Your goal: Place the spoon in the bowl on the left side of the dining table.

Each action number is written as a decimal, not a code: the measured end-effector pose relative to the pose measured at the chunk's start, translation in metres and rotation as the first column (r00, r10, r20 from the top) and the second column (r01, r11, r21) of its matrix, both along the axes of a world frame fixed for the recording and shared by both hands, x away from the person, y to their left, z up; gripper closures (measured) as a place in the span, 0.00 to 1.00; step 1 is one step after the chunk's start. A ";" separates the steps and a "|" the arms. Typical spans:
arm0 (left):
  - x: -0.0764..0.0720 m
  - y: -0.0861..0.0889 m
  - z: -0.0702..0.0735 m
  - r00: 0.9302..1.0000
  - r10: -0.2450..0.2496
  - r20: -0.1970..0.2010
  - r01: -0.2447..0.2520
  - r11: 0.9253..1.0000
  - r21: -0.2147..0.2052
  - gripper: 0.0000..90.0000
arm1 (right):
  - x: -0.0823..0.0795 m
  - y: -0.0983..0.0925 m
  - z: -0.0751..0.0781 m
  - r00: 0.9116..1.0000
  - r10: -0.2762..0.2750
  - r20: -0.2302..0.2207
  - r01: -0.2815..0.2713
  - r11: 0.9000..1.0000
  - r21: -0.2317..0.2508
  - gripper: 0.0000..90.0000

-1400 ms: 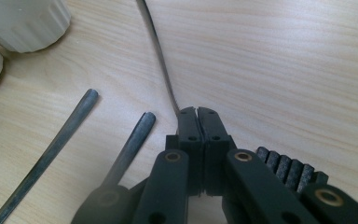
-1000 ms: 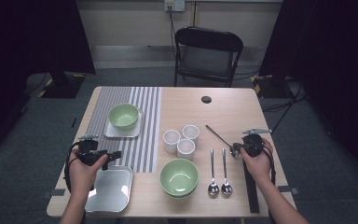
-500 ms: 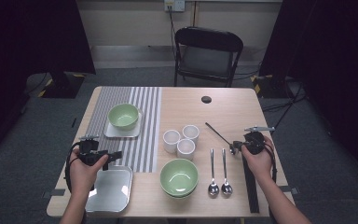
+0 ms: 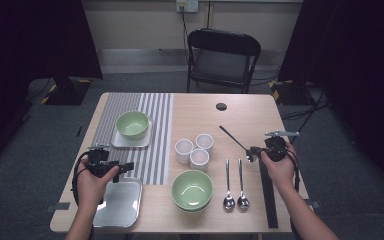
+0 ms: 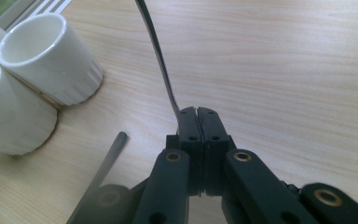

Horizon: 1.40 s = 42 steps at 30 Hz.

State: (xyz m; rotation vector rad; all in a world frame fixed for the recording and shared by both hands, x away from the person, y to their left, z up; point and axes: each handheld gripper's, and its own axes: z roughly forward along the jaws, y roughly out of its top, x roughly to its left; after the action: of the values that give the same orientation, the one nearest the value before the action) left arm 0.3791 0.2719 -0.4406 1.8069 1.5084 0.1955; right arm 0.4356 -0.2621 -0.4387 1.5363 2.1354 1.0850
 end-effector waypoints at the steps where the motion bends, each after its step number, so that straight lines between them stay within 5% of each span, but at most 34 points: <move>1: 0.000 -0.001 0.001 1.000 0.000 0.002 0.000 1.000 -0.007 0.34 | 0.000 -0.001 0.001 1.000 0.003 0.002 -0.003 1.000 0.001 1.00; 20: 0.006 -0.034 0.011 0.994 -0.113 0.006 0.113 0.994 -0.008 0.28 | 0.003 -0.002 0.012 1.000 0.012 0.000 -0.012 0.997 0.070 1.00; 32: 0.011 -0.064 0.042 0.975 -0.217 0.036 0.217 0.976 0.001 0.26 | 0.005 0.003 0.025 1.000 0.024 0.015 -0.025 0.995 0.096 1.00; 42: 0.017 -0.091 0.052 0.961 -0.273 0.045 0.273 0.962 0.006 0.27 | 0.003 0.010 0.042 0.999 0.039 0.033 -0.043 0.993 0.106 1.00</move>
State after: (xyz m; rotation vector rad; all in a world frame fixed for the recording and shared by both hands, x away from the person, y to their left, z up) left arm 0.3966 0.1813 -0.3885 1.9737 1.2110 0.1003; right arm 0.4389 -0.2525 -0.3967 1.5170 2.1288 1.2473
